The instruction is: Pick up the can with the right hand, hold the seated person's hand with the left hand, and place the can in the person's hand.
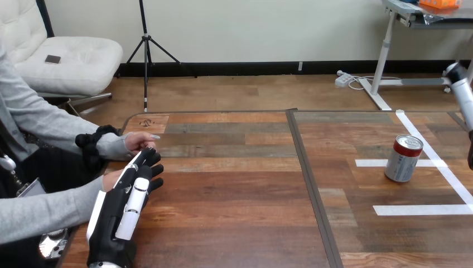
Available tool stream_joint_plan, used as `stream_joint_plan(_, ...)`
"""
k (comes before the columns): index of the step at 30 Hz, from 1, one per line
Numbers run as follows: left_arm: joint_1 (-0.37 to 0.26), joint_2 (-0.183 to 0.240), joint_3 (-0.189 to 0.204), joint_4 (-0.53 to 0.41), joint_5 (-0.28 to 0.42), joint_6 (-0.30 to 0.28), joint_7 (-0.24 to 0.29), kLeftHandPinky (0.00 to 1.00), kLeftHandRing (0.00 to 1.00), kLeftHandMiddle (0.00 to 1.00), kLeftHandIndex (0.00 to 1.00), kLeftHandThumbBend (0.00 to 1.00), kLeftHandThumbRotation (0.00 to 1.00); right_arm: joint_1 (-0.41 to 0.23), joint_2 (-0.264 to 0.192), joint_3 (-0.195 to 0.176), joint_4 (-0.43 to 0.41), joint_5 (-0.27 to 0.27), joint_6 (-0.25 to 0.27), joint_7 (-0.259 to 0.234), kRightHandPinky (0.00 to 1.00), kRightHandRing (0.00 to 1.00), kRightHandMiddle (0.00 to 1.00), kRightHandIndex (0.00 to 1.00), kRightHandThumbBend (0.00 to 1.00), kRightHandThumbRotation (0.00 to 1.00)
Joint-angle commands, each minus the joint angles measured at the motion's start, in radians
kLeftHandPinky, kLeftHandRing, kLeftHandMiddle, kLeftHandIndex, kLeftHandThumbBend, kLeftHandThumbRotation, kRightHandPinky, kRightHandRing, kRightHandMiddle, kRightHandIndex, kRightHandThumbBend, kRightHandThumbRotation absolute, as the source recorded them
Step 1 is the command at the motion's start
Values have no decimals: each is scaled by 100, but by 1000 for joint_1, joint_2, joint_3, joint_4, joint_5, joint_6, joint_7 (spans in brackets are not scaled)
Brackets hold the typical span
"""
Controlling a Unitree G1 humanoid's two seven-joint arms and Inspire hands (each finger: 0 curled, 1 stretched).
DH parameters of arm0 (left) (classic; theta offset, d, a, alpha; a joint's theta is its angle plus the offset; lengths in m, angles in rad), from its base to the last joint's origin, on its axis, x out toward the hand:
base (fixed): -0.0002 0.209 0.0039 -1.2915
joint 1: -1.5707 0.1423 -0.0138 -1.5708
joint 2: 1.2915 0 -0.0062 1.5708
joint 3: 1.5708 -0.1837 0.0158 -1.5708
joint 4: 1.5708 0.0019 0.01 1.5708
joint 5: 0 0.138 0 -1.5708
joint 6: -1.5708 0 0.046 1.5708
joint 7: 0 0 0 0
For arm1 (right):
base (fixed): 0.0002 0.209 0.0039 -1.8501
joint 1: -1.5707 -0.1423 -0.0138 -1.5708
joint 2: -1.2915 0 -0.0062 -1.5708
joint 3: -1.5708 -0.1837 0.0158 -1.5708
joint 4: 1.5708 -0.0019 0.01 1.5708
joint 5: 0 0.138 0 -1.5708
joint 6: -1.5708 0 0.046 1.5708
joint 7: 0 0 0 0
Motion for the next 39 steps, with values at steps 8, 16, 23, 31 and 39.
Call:
stream_joint_plan(8,-51,-6,-1,-29,-18,-15,-4,82,86,87,87,51,84,-71,-17,13,3,-23,15,-5,91,98,98,98,100,39)
stream_joint_plan(16,-50,0,-4,-30,-7,-8,3,80,86,88,87,52,85,-60,-11,26,5,-45,34,2,90,98,99,100,100,32)
stream_joint_plan(23,-49,1,-4,-32,-10,-4,-1,80,86,88,88,53,85,-53,2,16,9,-33,54,18,95,100,100,100,100,27)
stream_joint_plan(31,-48,3,-5,-31,-15,-4,-10,81,86,88,88,53,85,-40,8,63,10,-89,58,-7,93,99,100,100,100,29)
stream_joint_plan(39,-49,3,-3,-28,-16,-1,-12,82,88,89,89,53,85,-34,24,59,14,-88,66,1,88,99,100,100,100,31)
